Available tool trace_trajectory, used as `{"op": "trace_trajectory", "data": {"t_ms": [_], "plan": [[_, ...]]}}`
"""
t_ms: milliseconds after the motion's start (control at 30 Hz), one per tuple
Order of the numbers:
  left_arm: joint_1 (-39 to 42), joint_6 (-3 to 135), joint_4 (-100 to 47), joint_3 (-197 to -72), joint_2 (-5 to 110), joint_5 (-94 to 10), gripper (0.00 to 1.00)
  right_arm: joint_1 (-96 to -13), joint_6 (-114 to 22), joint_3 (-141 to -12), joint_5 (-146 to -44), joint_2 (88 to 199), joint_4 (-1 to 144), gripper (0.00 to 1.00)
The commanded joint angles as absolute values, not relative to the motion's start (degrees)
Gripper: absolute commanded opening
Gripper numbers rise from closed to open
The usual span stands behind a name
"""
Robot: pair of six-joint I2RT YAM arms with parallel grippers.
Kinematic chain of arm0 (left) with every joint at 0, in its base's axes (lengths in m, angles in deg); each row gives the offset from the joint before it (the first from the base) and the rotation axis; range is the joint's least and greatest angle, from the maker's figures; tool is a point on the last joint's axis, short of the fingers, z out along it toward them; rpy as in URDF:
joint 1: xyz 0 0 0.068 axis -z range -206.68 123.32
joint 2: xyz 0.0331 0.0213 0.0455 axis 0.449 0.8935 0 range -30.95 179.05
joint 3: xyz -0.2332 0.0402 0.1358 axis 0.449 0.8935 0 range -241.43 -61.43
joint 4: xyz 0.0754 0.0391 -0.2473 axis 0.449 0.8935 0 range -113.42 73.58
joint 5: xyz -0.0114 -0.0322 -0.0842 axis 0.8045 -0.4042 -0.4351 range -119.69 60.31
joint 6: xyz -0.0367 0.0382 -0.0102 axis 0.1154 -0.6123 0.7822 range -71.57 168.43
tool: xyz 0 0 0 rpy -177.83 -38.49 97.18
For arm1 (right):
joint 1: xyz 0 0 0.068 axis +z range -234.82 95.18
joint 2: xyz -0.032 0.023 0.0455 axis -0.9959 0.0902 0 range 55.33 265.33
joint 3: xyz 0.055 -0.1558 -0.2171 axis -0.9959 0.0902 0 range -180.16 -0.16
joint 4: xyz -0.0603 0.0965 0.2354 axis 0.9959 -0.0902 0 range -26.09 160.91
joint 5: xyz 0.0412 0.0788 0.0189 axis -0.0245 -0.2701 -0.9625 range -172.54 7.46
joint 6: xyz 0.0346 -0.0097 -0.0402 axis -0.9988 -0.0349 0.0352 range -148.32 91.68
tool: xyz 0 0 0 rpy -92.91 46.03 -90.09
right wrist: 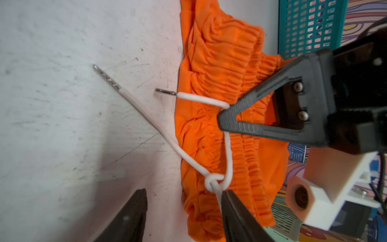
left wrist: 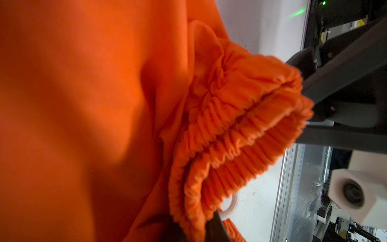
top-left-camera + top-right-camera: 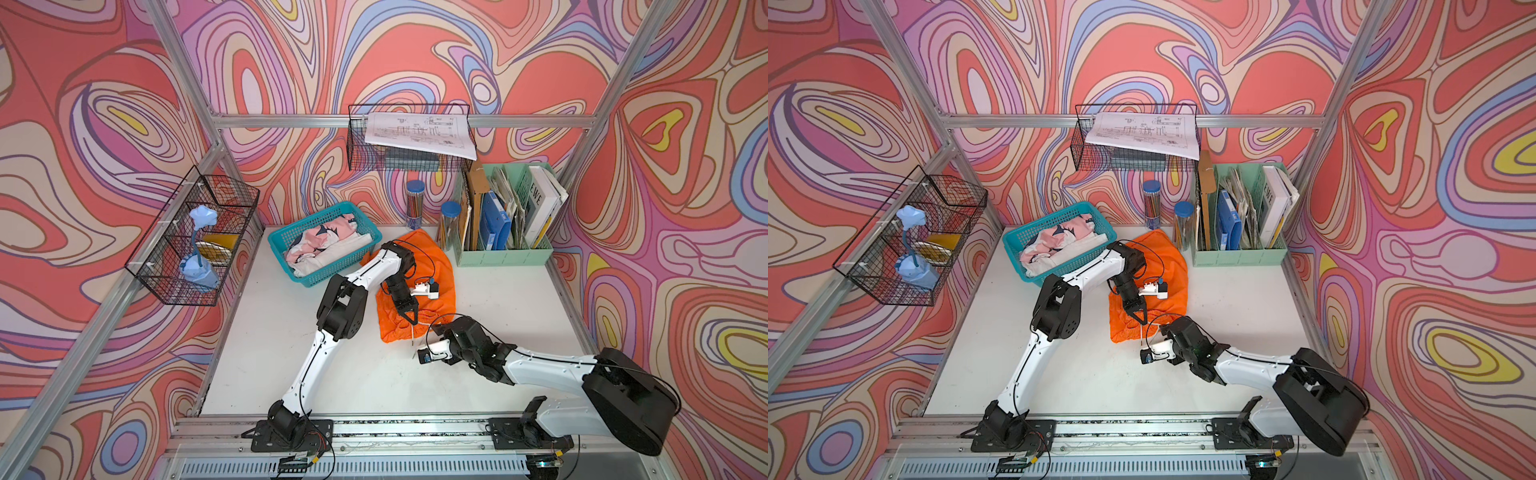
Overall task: Roll up the shorts
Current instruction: Roll the shorts at the center of the board.
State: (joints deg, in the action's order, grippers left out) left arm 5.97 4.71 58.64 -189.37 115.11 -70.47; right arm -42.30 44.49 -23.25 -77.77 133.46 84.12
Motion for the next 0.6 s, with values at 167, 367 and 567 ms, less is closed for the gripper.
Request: {"op": "trace_trajectory", "data": {"t_ms": [167, 367, 567], "plan": [[5.58, 3.74, 63.52, -190.36, 118.09, -68.14, 0.00, -41.85, 48.62, -22.30, -74.12, 143.82, 96.85, 0.56], [5.58, 3.52, 64.29, -190.75, 118.64, -67.78, 0.00, -42.15, 49.02, -22.72, -73.03, 148.84, 100.43, 0.57], [5.58, 3.13, 64.56, -190.71, 118.73, -67.70, 0.00, -43.21, 49.84, -23.44, -72.80, 153.47, 102.63, 0.45]]}}
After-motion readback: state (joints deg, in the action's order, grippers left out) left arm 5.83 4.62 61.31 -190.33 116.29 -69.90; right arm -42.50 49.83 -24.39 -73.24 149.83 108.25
